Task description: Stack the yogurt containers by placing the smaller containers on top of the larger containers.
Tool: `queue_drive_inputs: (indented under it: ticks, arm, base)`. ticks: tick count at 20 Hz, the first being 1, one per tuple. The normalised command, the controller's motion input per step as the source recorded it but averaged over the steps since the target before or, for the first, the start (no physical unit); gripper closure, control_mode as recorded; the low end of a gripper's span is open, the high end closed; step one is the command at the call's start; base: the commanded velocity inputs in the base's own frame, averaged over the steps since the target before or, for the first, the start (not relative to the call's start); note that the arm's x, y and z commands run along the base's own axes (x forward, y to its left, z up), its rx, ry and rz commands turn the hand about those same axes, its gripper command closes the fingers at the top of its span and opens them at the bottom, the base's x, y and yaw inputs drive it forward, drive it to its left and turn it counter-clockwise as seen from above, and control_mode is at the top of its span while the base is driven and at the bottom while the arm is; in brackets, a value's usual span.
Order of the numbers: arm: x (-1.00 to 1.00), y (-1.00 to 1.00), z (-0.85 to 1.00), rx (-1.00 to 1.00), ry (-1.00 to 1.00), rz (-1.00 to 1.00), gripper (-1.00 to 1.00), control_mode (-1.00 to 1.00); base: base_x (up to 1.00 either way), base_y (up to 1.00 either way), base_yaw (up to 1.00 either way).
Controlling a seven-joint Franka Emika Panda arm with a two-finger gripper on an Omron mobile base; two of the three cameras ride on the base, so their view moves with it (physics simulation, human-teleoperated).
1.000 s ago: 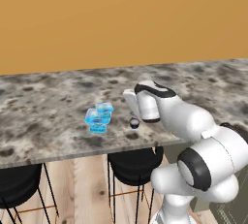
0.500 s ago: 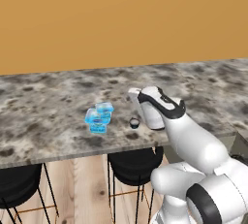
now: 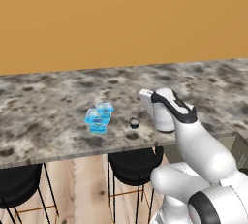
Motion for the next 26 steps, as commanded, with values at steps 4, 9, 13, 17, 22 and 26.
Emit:
queue_drive_inputs:
  ticks: [4,9,13,17,22,26]
  arm:
    - [0.00,-0.58,0.03,-0.26,0.14,0.00,-1.00,-1.00]
    - [0.00,-0.45,0.15,-0.30,0.15,0.00,-1.00,-1.00]
    - [-0.01,-0.22,0.26,-0.28,0.15,0.00,-1.00,-1.00]
    - [-0.05,0.00,0.18,-0.24,0.07,0.00,-1.00,-1.00]
    - [0.00,0.00,0.00,-0.14,0.02,0.08,-1.00,-1.00]
    - [0.00,0.00,-0.03,-0.08,0.00,0.17,-1.00,-1.00]
  base:
    - [0.00,0.00,0.00]
    - [0.00,0.00,0.00]
    - [0.00,0.00,0.00]
    - [0.00,0.00,0.00]
    - [0.00,0.00,0.00]
    - [0.00,0.00,0.00]
